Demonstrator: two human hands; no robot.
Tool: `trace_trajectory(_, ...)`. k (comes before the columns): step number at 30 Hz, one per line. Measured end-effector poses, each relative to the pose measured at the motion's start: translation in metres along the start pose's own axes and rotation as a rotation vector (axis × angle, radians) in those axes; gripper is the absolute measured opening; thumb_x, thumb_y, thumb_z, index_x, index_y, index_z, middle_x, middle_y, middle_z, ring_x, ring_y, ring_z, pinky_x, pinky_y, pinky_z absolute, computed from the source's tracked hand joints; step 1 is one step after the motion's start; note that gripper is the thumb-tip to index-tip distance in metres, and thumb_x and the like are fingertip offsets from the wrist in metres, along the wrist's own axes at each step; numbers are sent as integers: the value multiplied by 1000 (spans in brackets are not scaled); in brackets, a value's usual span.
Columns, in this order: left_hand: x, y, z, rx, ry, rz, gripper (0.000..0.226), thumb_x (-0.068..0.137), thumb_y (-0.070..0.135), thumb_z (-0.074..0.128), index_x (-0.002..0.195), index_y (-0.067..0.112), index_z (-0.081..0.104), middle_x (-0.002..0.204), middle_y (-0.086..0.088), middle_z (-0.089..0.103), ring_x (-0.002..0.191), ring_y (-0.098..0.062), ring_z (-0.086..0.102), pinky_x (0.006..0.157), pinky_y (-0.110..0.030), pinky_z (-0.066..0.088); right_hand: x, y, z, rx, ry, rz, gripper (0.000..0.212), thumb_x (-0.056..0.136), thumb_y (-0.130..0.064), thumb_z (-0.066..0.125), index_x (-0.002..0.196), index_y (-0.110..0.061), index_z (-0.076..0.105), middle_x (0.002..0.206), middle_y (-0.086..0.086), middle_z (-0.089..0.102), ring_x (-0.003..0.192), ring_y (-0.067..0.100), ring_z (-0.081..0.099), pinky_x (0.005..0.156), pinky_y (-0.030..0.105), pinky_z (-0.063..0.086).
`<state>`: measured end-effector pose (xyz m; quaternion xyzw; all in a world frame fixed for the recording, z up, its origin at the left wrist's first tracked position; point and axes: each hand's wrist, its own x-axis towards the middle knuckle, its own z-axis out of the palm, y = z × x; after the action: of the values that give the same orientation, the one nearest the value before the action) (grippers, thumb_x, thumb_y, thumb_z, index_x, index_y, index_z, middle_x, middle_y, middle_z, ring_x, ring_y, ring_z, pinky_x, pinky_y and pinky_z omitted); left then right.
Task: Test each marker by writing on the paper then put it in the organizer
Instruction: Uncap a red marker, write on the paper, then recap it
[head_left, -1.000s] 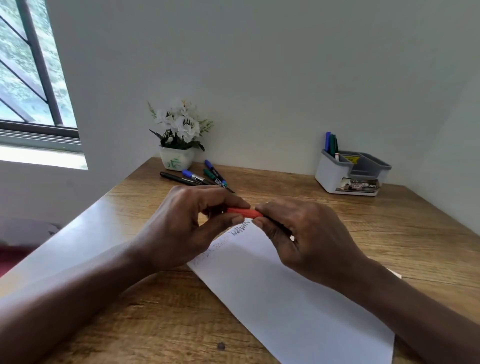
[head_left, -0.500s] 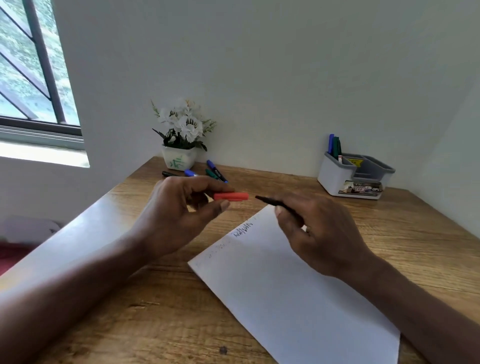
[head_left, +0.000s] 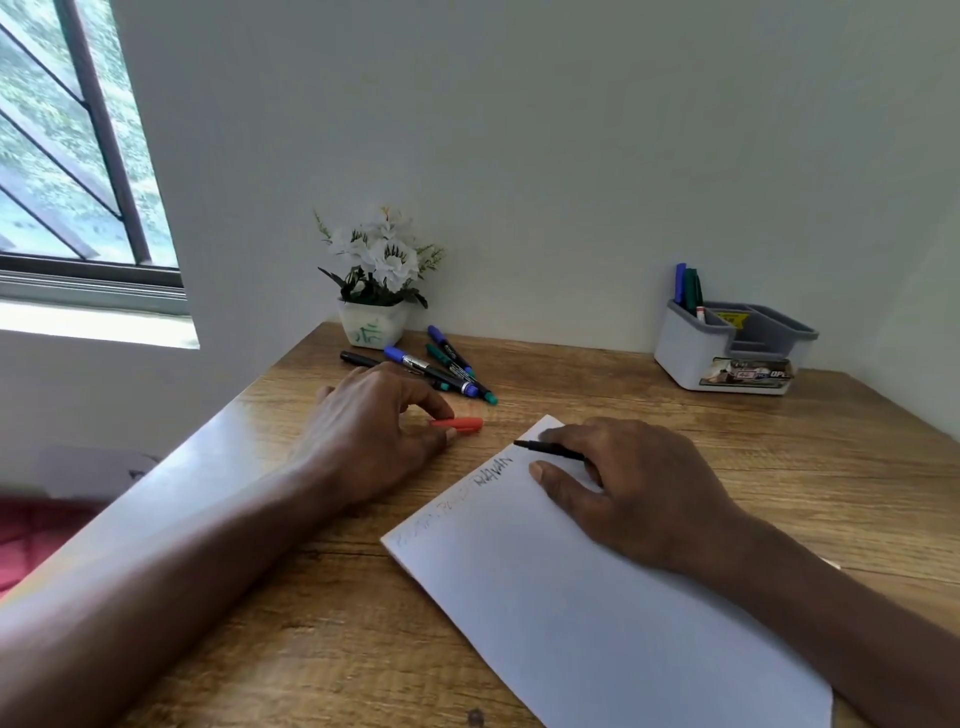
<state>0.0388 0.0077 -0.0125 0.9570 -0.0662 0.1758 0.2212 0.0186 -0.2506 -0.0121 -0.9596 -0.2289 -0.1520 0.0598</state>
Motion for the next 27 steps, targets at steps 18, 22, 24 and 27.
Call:
trace_trajectory(18,1,-2,9,130,-291,-12,136,48,107,20,156,26,32,167,3,24,151,-17,27,122,-56,7,15,2,-18,1359,-12,222,41,105,-1,36,110,-16,74,91,13,71,67,28,72,57,33,58)
trace_trajectory(22,-1,0,7,121,-282,-6,135,47,108,21,151,25,41,164,2,31,148,-18,32,121,-57,11,25,4,-11,1756,-42,358,35,88,-2,45,115,-6,67,87,11,71,83,26,73,63,28,59)
trace_trajectory(24,-1,0,6,119,-290,-10,135,46,107,21,151,24,40,164,2,30,148,-18,32,121,-57,11,30,3,-8,1589,-6,356,22,81,-14,68,102,-14,64,79,4,67,76,20,69,57,27,54)
trace_trajectory(27,0,0,6,125,-295,-9,135,46,107,22,152,25,39,164,2,30,149,-17,30,121,-57,11,38,3,-10,1348,2,351,28,90,-42,69,92,-15,66,68,3,62,65,18,61,53,27,47)
